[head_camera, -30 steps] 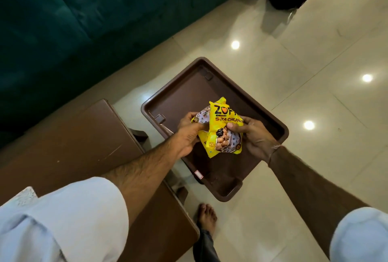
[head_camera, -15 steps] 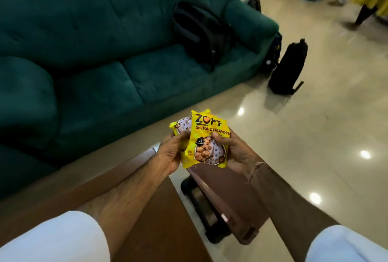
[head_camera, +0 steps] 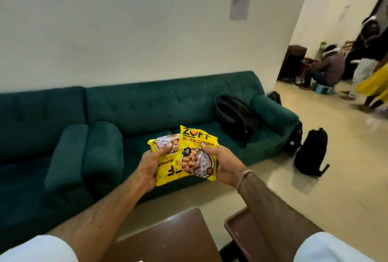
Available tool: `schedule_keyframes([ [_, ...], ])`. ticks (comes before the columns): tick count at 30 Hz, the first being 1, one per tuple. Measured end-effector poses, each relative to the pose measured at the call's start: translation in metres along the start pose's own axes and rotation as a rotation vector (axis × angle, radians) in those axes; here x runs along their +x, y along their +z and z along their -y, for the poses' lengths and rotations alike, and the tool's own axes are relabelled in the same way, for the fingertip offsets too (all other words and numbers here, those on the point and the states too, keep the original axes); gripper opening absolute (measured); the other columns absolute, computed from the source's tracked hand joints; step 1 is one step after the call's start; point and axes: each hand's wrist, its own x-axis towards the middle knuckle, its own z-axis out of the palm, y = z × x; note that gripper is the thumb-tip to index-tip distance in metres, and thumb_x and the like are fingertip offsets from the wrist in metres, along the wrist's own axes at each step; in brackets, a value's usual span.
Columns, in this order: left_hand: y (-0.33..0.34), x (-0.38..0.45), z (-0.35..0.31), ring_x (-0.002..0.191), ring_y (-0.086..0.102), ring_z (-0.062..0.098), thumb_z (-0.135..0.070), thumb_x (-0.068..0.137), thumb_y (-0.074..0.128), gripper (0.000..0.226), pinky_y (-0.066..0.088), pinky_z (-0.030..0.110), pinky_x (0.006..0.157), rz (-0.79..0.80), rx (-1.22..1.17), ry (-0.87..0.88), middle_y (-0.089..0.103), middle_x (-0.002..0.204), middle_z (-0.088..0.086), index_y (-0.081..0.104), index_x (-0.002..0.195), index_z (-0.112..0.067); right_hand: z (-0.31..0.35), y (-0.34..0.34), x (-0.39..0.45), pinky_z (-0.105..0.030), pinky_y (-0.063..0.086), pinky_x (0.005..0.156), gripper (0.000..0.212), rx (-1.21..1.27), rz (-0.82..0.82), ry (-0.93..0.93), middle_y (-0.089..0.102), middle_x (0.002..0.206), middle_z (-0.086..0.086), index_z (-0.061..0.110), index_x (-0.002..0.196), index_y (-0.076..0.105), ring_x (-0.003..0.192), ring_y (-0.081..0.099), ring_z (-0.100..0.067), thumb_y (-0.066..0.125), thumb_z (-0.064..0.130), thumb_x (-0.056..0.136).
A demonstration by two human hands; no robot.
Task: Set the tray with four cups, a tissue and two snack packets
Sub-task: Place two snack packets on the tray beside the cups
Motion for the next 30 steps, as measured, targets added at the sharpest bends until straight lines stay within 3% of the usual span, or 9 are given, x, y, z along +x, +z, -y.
schedule_keyframes([
  [4, -0.051, -0.044, -0.059, 0.097, 0.071, 0.043, -0.026, 0.086, 0.070, 0.040, 0.057, 0.058, 0.083, -0.041, 0.025, 0.082, 0.073, 0.109, 0.025, 0.066, 0.121, -0.008, 0.023, 0.075, -0.013, -0.046, 0.060, 0.082, 0.032, -0.026, 0.109, -0.040, 0.069, 0.122, -0.017, 0.006, 0.128, 0.060, 0.107, 0.069, -0.037, 0.053, 0.019, 0.100],
  [8, -0.098, -0.088, -0.108, 0.088, 0.073, 0.044, -0.023, 0.084, 0.073, 0.038, 0.060, 0.054, 0.072, -0.104, 0.041, 0.178, 0.073, 0.104, 0.027, 0.069, 0.116, -0.003, 0.033, 0.134, -0.009, -0.056, 0.049, 0.100, 0.036, -0.062, 0.206, -0.095, 0.064, 0.131, -0.018, 0.005, 0.133, 0.058, 0.119, 0.062, -0.041, 0.053, 0.019, 0.100],
  [15, -0.176, -0.143, -0.155, 0.093, 0.070, 0.050, -0.026, 0.075, 0.076, 0.047, 0.056, 0.062, 0.082, -0.195, 0.041, 0.251, 0.072, 0.103, 0.030, 0.069, 0.113, 0.001, 0.037, 0.216, -0.004, -0.057, 0.052, 0.095, 0.035, -0.193, 0.273, -0.114, 0.067, 0.124, -0.023, 0.002, 0.129, 0.059, 0.112, 0.065, -0.042, 0.058, 0.016, 0.097],
  [19, -0.217, -0.160, -0.162, 0.090, 0.070, 0.051, -0.024, 0.077, 0.075, 0.043, 0.056, 0.061, 0.082, -0.257, 0.028, 0.267, 0.072, 0.101, 0.032, 0.068, 0.111, 0.001, 0.030, 0.246, 0.006, -0.062, 0.047, 0.099, 0.040, -0.219, 0.335, -0.092, 0.066, 0.125, -0.025, 0.000, 0.130, 0.057, 0.114, 0.064, -0.044, 0.063, 0.015, 0.094],
  [27, -0.294, -0.182, -0.136, 0.087, 0.071, 0.047, -0.023, 0.073, 0.082, 0.040, 0.051, 0.058, 0.095, -0.494, 0.073, 0.201, 0.075, 0.088, 0.028, 0.073, 0.102, 0.003, -0.003, 0.271, 0.031, -0.051, 0.057, 0.089, 0.031, -0.290, 0.340, -0.021, 0.072, 0.114, -0.020, 0.002, 0.122, 0.060, 0.104, 0.070, -0.038, 0.063, 0.011, 0.093],
  [30, -0.321, -0.193, -0.107, 0.087, 0.071, 0.047, -0.019, 0.076, 0.081, 0.033, 0.051, 0.057, 0.095, -0.569, 0.071, 0.161, 0.074, 0.085, 0.029, 0.073, 0.099, 0.004, -0.031, 0.277, 0.040, -0.054, 0.054, 0.093, 0.031, -0.307, 0.347, 0.040, 0.072, 0.115, -0.020, 0.003, 0.123, 0.059, 0.105, 0.070, -0.037, 0.062, 0.012, 0.094],
])
